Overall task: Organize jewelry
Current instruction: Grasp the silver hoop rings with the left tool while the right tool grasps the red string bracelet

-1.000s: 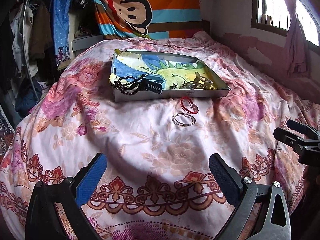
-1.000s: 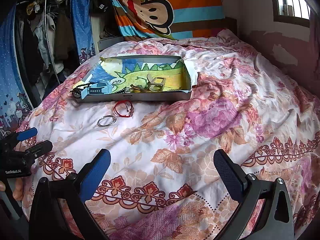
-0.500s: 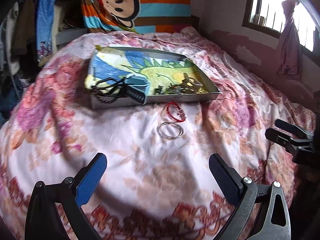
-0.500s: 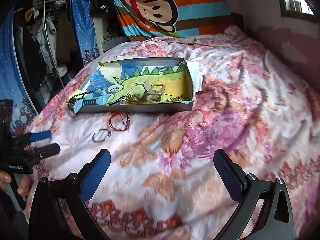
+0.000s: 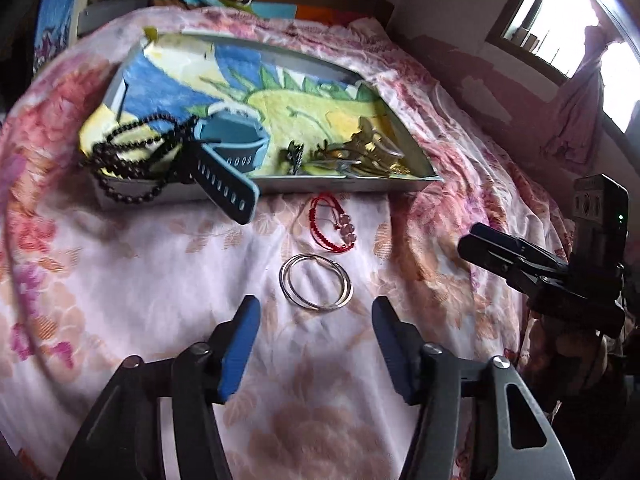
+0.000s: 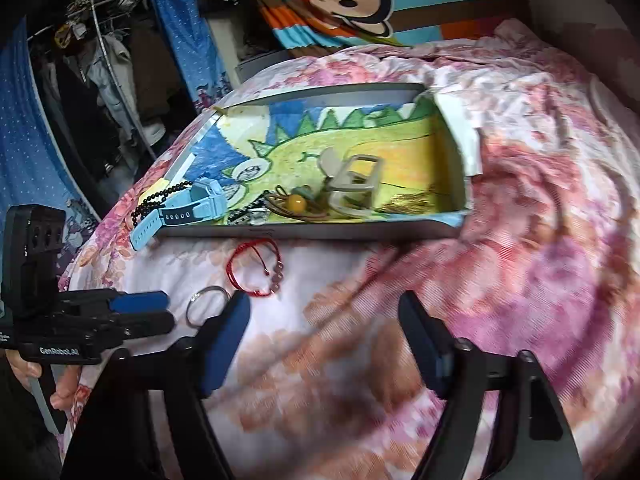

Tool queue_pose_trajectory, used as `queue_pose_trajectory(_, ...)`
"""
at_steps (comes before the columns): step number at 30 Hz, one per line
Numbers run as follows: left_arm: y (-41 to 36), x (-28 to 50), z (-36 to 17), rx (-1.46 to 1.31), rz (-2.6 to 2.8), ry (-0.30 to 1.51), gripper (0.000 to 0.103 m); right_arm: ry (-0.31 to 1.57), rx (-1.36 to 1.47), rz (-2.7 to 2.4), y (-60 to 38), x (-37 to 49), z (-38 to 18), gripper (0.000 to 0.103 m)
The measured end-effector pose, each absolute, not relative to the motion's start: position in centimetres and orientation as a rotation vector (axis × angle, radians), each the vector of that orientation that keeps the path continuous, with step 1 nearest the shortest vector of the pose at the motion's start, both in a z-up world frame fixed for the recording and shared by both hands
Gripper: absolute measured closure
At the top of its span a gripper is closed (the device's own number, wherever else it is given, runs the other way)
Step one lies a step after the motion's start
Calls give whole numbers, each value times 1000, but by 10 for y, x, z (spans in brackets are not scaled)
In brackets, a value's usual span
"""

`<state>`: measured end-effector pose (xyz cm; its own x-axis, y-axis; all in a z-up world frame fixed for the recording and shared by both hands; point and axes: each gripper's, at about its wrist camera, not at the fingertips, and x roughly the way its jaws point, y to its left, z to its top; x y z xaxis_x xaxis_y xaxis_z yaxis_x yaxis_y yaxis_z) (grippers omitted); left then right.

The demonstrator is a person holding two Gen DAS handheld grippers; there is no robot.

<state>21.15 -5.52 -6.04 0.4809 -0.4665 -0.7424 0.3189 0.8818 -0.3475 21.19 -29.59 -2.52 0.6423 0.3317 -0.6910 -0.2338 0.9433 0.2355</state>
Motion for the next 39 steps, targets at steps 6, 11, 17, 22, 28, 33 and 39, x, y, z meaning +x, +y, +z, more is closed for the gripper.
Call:
queue_pose_trajectory(6, -59, 230, -73, -166, -464, 1025, 69, 856, 96, 378, -274, 234, -41, 72)
queue_pose_trajectory(11, -64, 244, -79, -112, -442, 1048, 79, 876, 90, 422, -264, 243, -48, 76)
queue_pose_trajectory(17, -66, 249, -80, -51, -406, 1045, 93, 905, 82, 449, -254, 254, -58, 76)
queue_pose_trajectory(22, -64, 248, -81, -36, -398, 1040, 97, 929, 72, 454, -245, 264, -65, 76)
queue_pose_trajectory(28, -64, 244, -81, -22, -391, 1027, 97, 950, 60, 454, -239, 266, -71, 77)
queue_pose_trajectory(33, -63, 239, -78, -27, -392, 1007, 100, 958, 109, 464, -241, 264, -73, 96)
queue_pose_trajectory(39, -61, 233, -72, -29, -393, 972, 100, 916, 108, 426, -247, 252, -64, 96)
